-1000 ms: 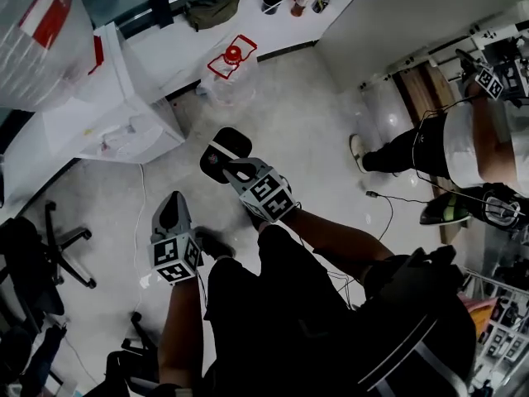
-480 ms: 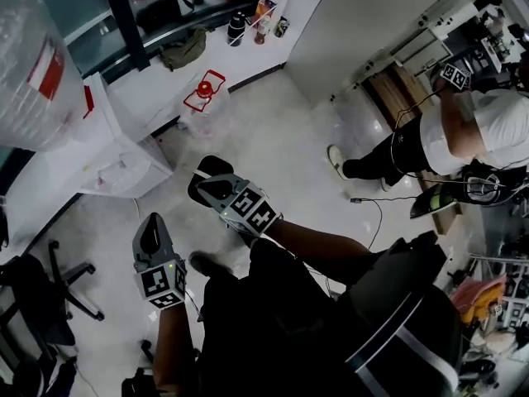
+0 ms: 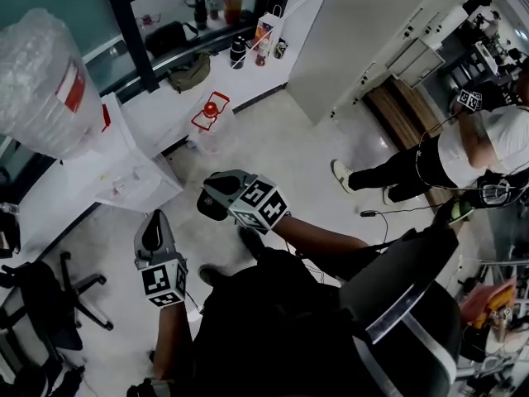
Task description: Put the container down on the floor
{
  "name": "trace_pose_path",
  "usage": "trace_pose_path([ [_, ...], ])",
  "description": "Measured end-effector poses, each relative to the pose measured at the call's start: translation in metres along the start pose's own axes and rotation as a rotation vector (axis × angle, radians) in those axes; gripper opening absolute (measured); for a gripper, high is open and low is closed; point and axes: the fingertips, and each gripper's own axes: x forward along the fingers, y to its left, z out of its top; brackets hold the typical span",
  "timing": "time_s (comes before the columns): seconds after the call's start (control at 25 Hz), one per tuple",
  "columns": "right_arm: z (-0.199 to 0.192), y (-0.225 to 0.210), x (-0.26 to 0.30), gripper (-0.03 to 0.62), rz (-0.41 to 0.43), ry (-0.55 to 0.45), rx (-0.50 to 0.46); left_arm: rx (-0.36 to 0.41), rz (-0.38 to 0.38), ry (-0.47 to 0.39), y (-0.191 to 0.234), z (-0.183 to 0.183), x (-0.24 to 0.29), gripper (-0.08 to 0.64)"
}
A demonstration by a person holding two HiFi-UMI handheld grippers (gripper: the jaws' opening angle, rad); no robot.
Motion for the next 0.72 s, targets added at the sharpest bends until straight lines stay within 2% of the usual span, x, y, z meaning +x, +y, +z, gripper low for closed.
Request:
trace_pose_path([
  [0.16, 0.014, 0.002, -0.011, 0.009, -0.021, -0.028, -0.024, -0.073, 0.017, -0.004, 0.000, 0.002, -0.014, 0.011],
  [0.32, 0.033, -0.002, -0.015, 0.009, -0.047, -0.089, 0.004, -0.180, 0.053, 0.010, 0.016, 0.007, -0.025, 0.011],
  [0.56, 0.062, 0.001, -0.019, 0.008, -0.064, -0.119, -0.044, -0.158, 0.086, -0.034, 0.030, 0.028, -0.032, 0.011],
  [0.72, 0.072, -0.007, -0.025, 0.008, -0.099, -0.147, -0.016, -0.164, 0.069, -0.041, 0.023, 0.035, -0.033, 0.011],
])
